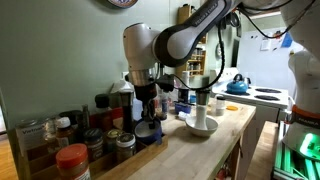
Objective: Move the cup on the right to the condiment tray
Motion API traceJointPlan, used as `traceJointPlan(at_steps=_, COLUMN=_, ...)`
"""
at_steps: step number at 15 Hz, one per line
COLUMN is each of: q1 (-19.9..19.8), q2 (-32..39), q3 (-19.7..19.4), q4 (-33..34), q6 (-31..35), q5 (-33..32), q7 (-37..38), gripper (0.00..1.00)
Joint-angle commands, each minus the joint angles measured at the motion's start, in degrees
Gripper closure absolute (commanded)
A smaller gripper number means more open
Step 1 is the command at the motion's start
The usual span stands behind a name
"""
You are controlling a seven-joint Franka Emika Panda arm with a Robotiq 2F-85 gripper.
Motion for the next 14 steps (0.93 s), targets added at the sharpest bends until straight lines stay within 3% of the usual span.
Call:
traceJointPlan(at_steps=1, q1=-1.6, q2=3.58, q3=1.93, q4=3.5, q6=-4.0, q5=6.62, q7=-5.21, gripper=1.0)
traceJointPlan(at_steps=7, q1=-1.32, q2=5.58, q3=2.49, q4=7.05, q6=-8.03, q5=9.49, q7=-9.08, gripper=1.0)
traceJointPlan(at_steps=11, q1=-1.89, q2=2.91, q3=3.68, q4=5.09, q6=-3.63, q5=11.31, q7=-10.7, gripper=1.0)
traceJointPlan(at_steps=14, q1=-0.87, q2=-1.29, q3=3.04, q4=1.82, q6=-0.16, q5=9.27, q7=-8.27, gripper=1.0)
